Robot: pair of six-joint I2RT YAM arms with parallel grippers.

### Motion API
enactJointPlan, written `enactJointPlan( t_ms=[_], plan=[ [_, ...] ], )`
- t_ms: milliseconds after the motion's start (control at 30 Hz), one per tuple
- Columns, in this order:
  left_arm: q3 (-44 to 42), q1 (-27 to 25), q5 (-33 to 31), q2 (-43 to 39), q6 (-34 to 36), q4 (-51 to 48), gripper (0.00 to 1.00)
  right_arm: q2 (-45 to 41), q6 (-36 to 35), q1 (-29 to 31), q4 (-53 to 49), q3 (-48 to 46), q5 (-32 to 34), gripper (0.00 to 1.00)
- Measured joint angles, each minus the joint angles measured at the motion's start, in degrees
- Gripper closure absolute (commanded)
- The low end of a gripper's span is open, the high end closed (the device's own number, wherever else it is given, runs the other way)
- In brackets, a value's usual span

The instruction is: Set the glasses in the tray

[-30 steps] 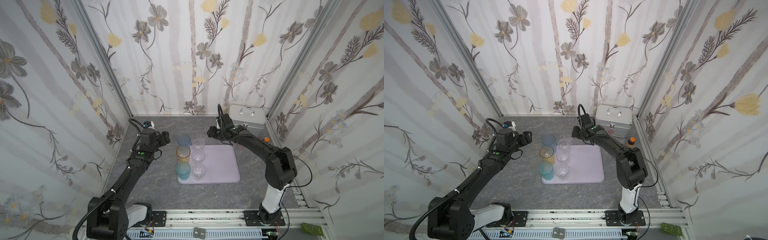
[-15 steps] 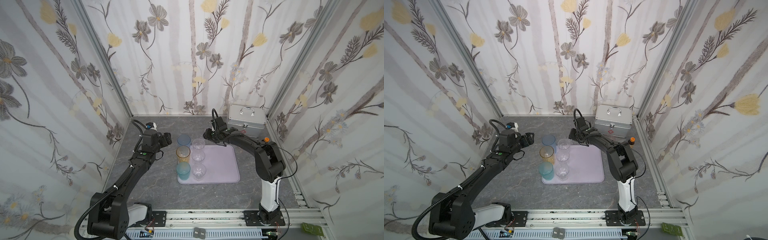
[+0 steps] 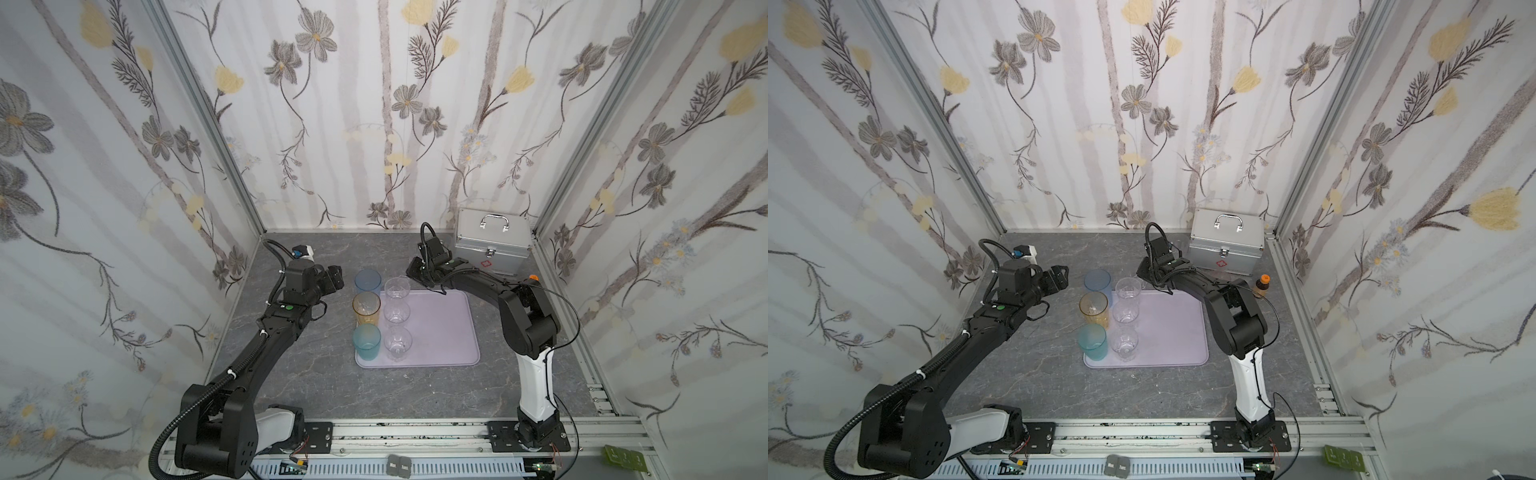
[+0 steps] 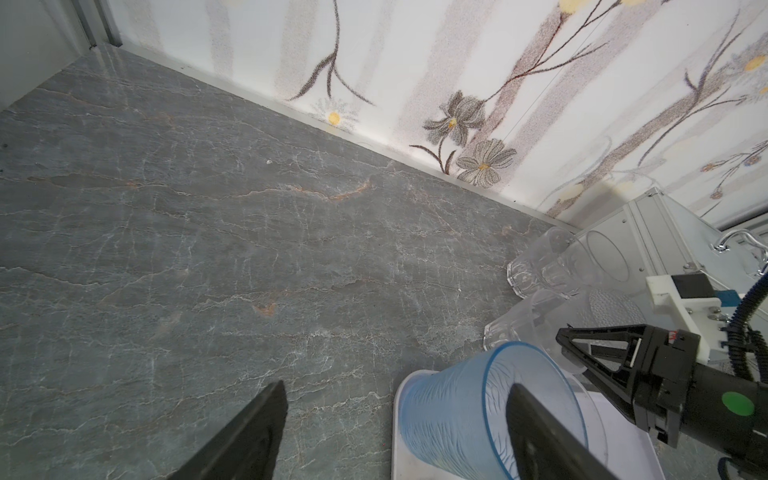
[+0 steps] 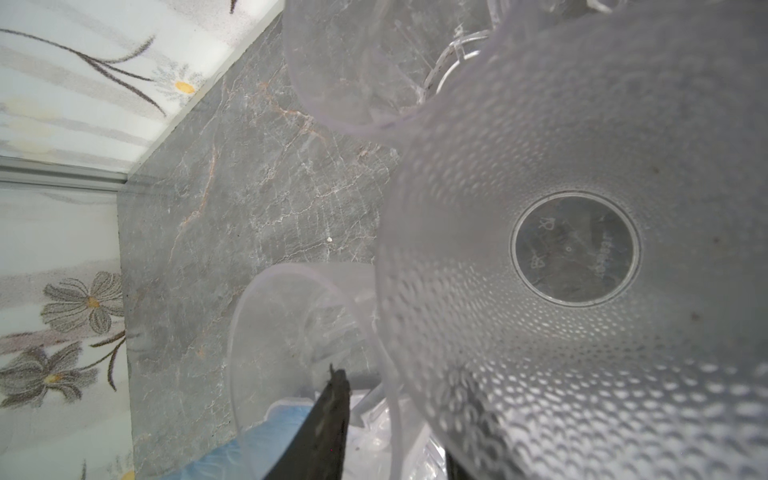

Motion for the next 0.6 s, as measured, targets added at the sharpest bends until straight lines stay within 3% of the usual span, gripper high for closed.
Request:
enactJointPlan(
  t_ms=[333, 600],
  plan=[
    [0.00, 0.00, 0.00, 0.00, 0.00, 0.00, 0.15, 0.52, 0.35, -0.07, 0.42, 0.20, 2.14, 0.87],
    [-0.04, 0.00, -0.02, 0.00, 0.00, 0.00, 0.15, -2.64, -1.62, 0.02, 0.11, 0.17, 3.30, 0.93]
  ],
)
